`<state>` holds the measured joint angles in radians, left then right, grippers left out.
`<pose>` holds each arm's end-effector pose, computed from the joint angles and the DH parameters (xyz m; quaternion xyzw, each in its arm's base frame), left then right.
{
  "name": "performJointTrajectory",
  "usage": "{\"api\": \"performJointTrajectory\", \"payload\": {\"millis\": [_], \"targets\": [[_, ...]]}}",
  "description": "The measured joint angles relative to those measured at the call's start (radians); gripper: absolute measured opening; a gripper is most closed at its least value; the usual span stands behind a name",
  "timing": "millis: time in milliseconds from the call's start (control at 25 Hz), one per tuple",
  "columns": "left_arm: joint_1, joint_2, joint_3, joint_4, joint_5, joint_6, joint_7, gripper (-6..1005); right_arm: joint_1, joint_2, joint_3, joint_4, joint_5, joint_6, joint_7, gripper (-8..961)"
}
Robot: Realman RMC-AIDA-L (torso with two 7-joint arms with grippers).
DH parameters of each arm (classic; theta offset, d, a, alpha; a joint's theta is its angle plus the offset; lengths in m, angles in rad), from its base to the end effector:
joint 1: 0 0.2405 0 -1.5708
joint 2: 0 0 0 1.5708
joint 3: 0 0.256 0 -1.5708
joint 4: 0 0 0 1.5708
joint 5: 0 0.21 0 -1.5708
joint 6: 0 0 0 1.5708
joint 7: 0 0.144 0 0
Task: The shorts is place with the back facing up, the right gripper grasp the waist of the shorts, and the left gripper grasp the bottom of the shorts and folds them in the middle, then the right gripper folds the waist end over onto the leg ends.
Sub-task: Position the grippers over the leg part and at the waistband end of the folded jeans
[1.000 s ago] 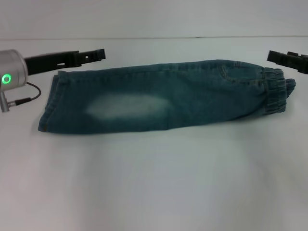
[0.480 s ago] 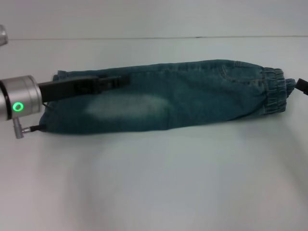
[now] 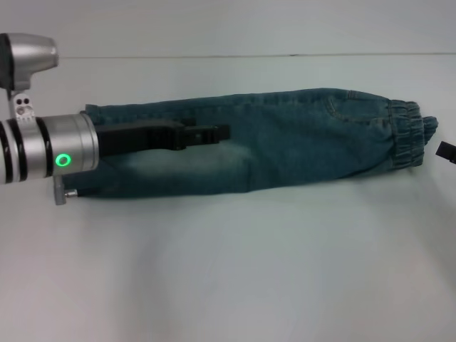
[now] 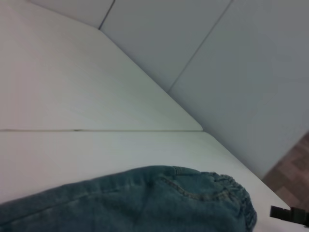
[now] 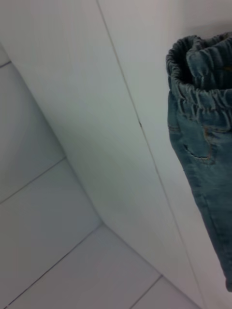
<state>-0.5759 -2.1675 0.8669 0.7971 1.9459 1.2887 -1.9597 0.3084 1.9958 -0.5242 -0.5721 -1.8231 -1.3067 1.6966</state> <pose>-0.2166 0.3704 -0.0263 -0.8668 -0.4102 -0.2492 0.1350 0.3771 0.2975 0.0627 -0.7435 0.5066 0.3051 0.3123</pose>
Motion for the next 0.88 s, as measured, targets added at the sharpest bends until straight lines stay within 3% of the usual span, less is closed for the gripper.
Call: {"api": "performJointTrajectory", "payload": {"millis": [600, 880], "targets": [[-0.040, -0.003, 0.058, -0.051, -0.023, -0.027, 0.024, 934, 0.115, -0.051, -0.003, -0.005, -0.203, 0.017, 0.101, 855], [-0.060, 0.002, 0.077, -0.068, -0.048, -0.053, 0.016, 934, 0.154, -0.056, 0.000, -0.006, -0.215, 0.018, 0.147, 840]]}}
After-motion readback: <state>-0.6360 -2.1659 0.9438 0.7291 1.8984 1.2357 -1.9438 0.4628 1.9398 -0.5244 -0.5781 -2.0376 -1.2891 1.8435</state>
